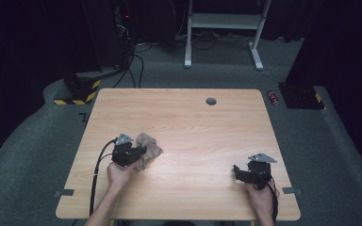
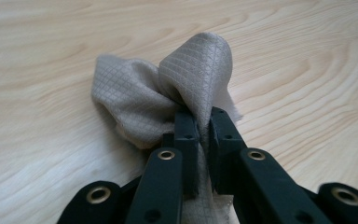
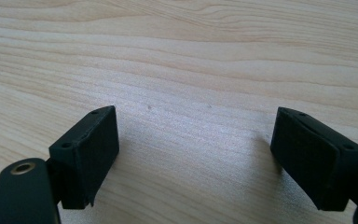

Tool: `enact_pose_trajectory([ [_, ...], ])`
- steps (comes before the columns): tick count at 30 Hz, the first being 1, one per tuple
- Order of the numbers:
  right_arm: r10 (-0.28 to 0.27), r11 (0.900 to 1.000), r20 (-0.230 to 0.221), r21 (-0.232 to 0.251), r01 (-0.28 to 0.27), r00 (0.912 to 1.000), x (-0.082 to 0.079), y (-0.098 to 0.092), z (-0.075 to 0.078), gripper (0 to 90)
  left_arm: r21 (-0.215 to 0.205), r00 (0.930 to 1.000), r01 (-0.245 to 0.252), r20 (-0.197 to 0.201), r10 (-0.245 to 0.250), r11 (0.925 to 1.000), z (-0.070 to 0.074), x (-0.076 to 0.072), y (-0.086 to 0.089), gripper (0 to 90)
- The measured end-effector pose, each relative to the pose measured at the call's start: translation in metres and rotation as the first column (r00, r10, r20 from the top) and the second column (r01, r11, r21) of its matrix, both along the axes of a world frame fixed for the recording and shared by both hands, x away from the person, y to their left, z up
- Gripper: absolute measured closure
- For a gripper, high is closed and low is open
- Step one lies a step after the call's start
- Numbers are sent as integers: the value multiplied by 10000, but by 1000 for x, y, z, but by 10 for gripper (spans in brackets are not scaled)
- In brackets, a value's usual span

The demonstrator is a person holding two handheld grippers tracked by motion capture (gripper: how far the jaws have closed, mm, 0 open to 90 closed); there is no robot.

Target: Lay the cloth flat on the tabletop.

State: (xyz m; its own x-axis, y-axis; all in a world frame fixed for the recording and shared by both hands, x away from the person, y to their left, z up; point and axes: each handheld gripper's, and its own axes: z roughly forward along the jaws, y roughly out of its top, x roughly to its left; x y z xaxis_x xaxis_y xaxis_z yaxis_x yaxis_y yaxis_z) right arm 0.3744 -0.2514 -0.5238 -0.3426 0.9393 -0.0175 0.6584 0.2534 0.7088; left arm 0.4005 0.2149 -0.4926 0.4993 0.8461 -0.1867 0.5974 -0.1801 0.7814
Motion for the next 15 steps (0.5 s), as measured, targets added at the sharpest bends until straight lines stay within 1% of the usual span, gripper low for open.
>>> enact_pose_trajectory([
  [2,-2,10000,0,2,2,10000,0,0,0,149,-214,9999,148,68,-147,9997,3,0,-5,837],
  [6,-19,10000,5,17,19,10000,0,0,0,149,-175,9988,465,136,-463,9988,8,3,-19,836],
  [8,-21,10000,5,18,21,10000,0,0,0,149,-150,9981,605,109,-603,9981,9,5,-25,837],
  [11,-27,10000,5,18,27,10000,0,0,0,149,-312,9971,756,13,-756,9966,8,8,-34,836],
  [13,-28,10000,-8,12,28,10000,0,0,0,148,-503,9966,818,-68,-823,9954,7,8,-39,836],
  [15,-30,10000,-9,16,30,10000,0,0,0,148,-599,9954,953,-66,-959,9936,8,9,-44,835],
])
